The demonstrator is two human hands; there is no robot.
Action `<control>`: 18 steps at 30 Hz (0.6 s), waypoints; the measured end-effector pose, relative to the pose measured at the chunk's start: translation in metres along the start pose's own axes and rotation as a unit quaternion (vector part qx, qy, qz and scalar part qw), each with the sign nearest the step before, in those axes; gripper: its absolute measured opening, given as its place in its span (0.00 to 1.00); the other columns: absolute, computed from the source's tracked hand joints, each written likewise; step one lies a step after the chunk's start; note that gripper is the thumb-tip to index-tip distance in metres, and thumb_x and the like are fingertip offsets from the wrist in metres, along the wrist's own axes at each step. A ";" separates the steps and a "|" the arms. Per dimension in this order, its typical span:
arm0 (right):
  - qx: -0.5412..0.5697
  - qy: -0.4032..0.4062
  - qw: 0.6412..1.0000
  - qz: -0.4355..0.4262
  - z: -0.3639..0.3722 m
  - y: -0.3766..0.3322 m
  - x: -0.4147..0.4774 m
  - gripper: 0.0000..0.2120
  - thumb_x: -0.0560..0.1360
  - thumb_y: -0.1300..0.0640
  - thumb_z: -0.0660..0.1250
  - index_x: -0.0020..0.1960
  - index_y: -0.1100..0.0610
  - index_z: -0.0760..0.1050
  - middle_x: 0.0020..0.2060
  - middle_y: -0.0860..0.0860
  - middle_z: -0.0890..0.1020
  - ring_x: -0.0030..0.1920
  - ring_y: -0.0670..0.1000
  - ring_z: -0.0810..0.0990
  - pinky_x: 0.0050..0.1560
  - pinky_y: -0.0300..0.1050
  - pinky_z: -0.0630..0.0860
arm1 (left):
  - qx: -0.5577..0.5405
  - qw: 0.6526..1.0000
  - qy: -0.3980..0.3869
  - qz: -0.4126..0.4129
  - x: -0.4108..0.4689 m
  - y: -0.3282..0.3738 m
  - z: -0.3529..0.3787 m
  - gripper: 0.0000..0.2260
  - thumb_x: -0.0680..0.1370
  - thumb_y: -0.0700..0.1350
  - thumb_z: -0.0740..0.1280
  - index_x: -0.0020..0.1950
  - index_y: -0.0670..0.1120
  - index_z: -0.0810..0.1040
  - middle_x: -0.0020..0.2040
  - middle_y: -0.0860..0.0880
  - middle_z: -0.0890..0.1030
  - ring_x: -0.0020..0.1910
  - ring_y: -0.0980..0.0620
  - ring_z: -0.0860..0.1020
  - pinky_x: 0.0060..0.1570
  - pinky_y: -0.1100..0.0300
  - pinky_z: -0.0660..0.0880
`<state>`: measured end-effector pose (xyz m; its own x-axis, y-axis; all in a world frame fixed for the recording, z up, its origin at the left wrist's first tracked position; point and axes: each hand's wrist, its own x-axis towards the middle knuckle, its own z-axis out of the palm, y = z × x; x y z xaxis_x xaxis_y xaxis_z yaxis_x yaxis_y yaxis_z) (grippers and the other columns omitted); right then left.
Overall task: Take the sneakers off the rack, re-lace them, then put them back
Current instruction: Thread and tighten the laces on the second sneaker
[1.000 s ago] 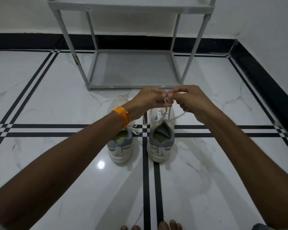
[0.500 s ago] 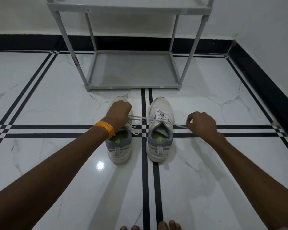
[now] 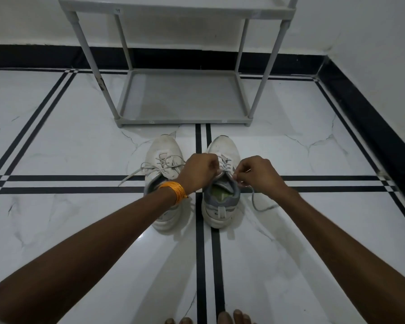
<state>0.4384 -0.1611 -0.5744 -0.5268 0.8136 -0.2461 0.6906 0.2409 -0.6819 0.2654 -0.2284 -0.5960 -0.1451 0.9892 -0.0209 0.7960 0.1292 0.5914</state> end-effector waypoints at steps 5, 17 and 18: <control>-0.121 0.026 0.992 -0.023 0.016 -0.005 0.002 0.08 0.75 0.62 0.65 0.38 0.65 0.76 0.38 0.60 0.83 0.42 0.60 0.81 0.38 0.46 0.70 | 0.011 0.998 -0.051 -0.027 -0.002 -0.005 0.001 0.06 0.79 0.41 0.62 0.52 0.39 0.75 0.49 0.38 0.82 0.45 0.40 0.80 0.46 0.49 0.78; -0.274 0.048 0.950 -0.143 0.038 -0.010 0.005 0.09 0.74 0.61 0.68 0.53 0.60 0.73 0.47 0.59 0.83 0.45 0.60 0.80 0.43 0.49 0.73 | 0.151 0.987 -0.059 0.011 -0.013 -0.008 -0.019 0.05 0.77 0.39 0.65 0.50 0.39 0.75 0.48 0.35 0.80 0.47 0.36 0.77 0.40 0.55 0.67; -0.292 0.051 0.942 -0.160 0.036 -0.007 0.005 0.09 0.73 0.61 0.69 0.52 0.60 0.74 0.46 0.59 0.83 0.45 0.60 0.80 0.43 0.48 0.72 | 0.173 0.983 -0.052 0.028 -0.015 -0.007 -0.021 0.05 0.76 0.40 0.66 0.50 0.39 0.75 0.47 0.36 0.80 0.46 0.36 0.77 0.39 0.55 0.66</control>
<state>0.4131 -0.1782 -0.5952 -0.7245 0.6893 -0.0056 0.6750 0.7078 -0.2082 0.2490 -0.2453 -0.5830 -0.0486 0.9949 -0.0881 0.9561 0.0719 0.2840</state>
